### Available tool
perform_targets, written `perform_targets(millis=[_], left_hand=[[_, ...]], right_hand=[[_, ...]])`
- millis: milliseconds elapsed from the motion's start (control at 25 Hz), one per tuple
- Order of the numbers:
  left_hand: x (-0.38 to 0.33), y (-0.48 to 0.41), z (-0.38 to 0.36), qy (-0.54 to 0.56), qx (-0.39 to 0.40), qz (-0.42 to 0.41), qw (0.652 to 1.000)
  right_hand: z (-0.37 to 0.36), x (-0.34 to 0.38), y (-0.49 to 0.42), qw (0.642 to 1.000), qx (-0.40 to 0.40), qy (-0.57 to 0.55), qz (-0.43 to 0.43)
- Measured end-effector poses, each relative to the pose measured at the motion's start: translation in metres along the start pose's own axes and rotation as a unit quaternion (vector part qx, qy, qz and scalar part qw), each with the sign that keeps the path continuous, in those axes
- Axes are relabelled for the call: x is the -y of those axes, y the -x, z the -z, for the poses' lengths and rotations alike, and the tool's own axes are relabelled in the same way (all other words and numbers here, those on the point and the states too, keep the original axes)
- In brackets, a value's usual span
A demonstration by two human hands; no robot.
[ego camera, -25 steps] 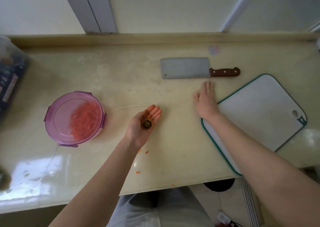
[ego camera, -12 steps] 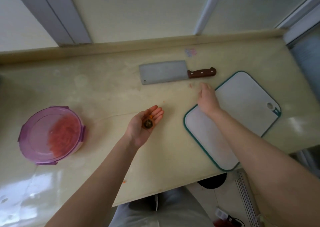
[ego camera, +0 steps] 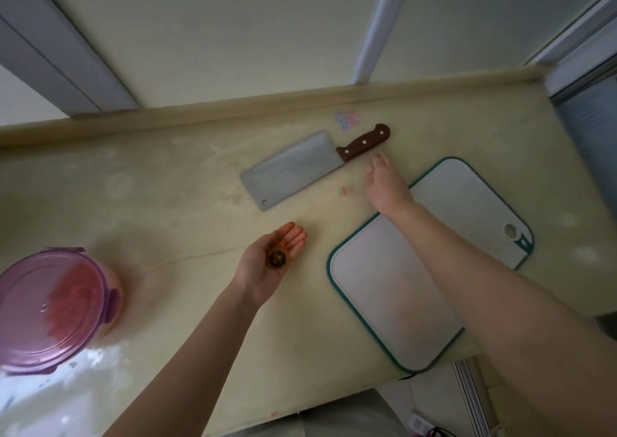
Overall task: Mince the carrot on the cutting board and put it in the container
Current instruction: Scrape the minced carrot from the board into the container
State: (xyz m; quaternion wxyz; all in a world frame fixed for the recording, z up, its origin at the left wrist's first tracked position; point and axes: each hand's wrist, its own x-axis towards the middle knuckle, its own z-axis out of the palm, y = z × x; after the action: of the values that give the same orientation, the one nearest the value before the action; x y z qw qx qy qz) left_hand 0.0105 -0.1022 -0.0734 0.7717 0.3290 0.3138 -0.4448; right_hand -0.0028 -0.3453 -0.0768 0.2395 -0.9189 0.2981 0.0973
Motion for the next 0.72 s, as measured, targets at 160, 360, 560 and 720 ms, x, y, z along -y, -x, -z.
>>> perform_targets(millis=[160, 360, 560, 720], left_hand=[[-0.002, 0.003, 0.002, 0.02, 0.003, -0.009, 1.0], [-0.018, 0.016, 0.005, 0.053, 0.015, -0.044, 0.997], [-0.035, 0.035, 0.026, 0.065, 0.016, -0.08, 0.995], [-0.039, 0.049, 0.05, 0.067, 0.008, -0.095, 0.993]], right_hand=[[-0.034, 0.024, 0.04, 0.997, 0.062, 0.03, 0.023], [-0.095, 0.067, 0.109, 0.974, 0.081, 0.07, 0.2], [-0.107, 0.081, 0.169, 0.911, 0.168, 0.064, 0.372], [-0.094, 0.076, 0.154, 0.927, 0.167, -0.055, 0.332]])
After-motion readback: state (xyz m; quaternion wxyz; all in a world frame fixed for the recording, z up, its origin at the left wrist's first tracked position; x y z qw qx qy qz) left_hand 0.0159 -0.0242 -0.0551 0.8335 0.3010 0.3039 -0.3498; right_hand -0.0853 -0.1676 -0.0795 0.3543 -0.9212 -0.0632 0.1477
